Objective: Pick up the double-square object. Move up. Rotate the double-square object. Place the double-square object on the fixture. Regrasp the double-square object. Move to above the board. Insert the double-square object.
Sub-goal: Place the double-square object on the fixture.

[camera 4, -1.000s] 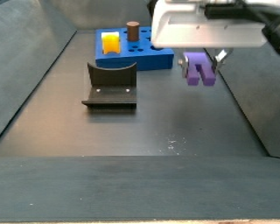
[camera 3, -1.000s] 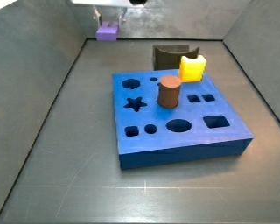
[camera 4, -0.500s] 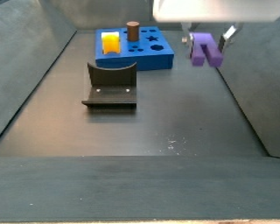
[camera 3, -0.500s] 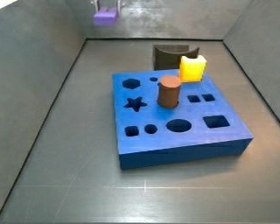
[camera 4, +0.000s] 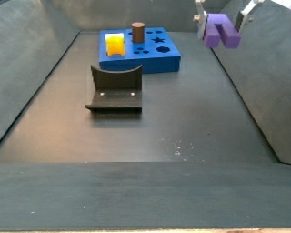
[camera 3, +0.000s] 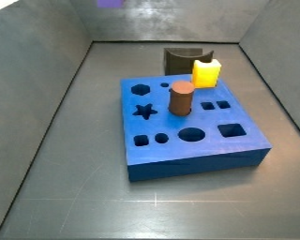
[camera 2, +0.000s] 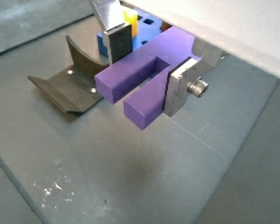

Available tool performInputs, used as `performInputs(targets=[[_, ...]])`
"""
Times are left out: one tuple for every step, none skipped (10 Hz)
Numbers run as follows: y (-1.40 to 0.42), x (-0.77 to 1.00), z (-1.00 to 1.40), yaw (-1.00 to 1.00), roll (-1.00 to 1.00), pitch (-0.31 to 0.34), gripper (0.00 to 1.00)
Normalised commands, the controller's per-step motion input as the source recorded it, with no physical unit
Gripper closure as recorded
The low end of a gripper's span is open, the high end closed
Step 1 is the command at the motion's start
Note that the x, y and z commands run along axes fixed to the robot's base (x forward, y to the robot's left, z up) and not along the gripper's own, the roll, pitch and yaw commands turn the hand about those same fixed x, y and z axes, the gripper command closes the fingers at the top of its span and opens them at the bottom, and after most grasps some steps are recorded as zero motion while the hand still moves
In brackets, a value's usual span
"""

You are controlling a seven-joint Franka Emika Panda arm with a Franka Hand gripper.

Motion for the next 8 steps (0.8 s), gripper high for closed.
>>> performInputs(targets=[[-0.15, 1.0, 0.36, 0.06, 0.22, -0.323, 1.0], [-0.14, 1.0, 0.33, 0.04, 0.19, -0.214, 1.0], [-0.13, 1.0, 0.31, 0.04, 0.16, -0.163, 1.0], [-0.12, 1.0, 0.28, 0.03, 0.13, -0.069, 1.0], [-0.11, 1.0, 0.25, 0.03, 0.11, -0.019, 1.0], [-0.1, 1.0, 0.23, 0.03, 0.09, 0.039, 1.0], [-0.09, 1.0, 0.21, 0.03, 0.09, 0.065, 1.0], [-0.08, 1.0, 0.19, 0.03, 0.07, 0.108, 1.0]])
